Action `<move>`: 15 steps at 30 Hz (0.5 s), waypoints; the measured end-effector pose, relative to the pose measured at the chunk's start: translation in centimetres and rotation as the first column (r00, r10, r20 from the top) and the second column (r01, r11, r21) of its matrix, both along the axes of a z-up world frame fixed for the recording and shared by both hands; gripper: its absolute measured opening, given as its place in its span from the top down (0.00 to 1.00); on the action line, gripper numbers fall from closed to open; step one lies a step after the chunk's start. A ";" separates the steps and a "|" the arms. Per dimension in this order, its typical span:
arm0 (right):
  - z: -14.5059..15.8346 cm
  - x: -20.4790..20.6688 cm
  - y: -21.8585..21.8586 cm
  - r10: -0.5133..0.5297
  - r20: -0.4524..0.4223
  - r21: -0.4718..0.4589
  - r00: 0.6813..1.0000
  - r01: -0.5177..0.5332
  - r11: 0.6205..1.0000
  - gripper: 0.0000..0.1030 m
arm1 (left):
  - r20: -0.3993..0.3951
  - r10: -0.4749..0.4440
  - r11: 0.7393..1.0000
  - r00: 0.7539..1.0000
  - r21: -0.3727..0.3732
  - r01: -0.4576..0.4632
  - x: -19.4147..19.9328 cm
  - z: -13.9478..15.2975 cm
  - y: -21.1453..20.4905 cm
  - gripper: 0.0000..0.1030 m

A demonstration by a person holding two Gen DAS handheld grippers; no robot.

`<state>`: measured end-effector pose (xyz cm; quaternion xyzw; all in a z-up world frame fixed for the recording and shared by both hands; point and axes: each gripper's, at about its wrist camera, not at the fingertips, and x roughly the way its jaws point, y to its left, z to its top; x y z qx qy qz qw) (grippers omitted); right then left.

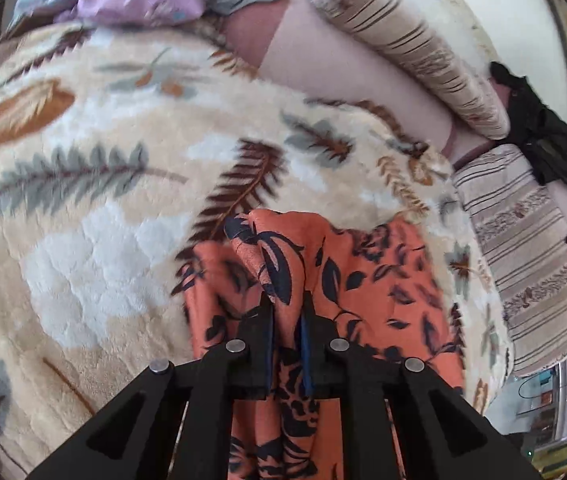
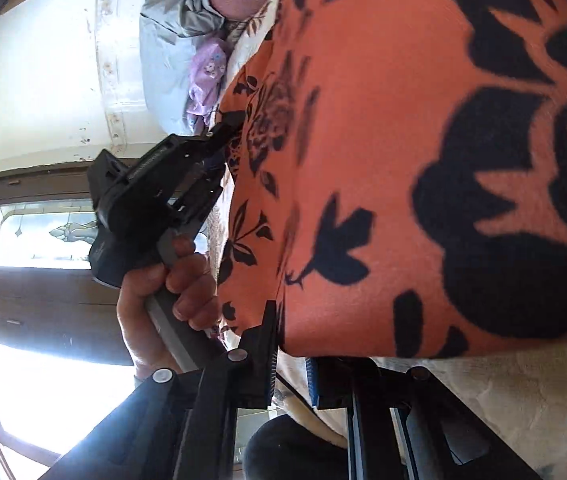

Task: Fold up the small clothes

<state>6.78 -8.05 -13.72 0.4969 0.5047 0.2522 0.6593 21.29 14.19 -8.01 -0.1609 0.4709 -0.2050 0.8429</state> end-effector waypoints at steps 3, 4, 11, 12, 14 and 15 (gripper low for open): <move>1.2 0.6 0.7 0.005 0.038 0.005 0.999 -0.005 1.000 0.88 | 0.058 0.013 1.000 0.998 0.017 -0.014 -1.5 1.0 0.7 0.89; 1.0 0.8 1.0 0.008 0.087 0.060 0.996 -0.013 0.998 0.88 | 0.052 0.035 0.999 0.998 0.012 -0.035 -1.6 0.5 1.3 0.89; -1.6 2.3 2.1 0.058 0.059 0.048 0.997 -0.061 0.997 0.83 | -0.065 0.092 0.994 0.994 -0.054 -0.096 -0.1 -4.5 3.1 0.83; -1.5 2.3 2.2 0.061 0.056 0.049 0.997 -0.064 0.997 0.70 | -0.078 0.095 0.994 0.992 -0.055 -0.100 -0.1 -4.4 3.1 0.82; -1.6 2.1 2.3 0.068 0.062 0.067 0.996 -0.073 0.995 0.61 | -0.080 0.121 0.992 0.989 -0.019 -0.123 -0.7 -3.5 3.0 0.73; -1.6 1.7 2.7 0.082 0.066 0.069 0.994 -0.086 0.994 0.52 | -0.068 0.139 0.990 0.988 0.020 -0.138 -1.3 -2.7 3.0 0.70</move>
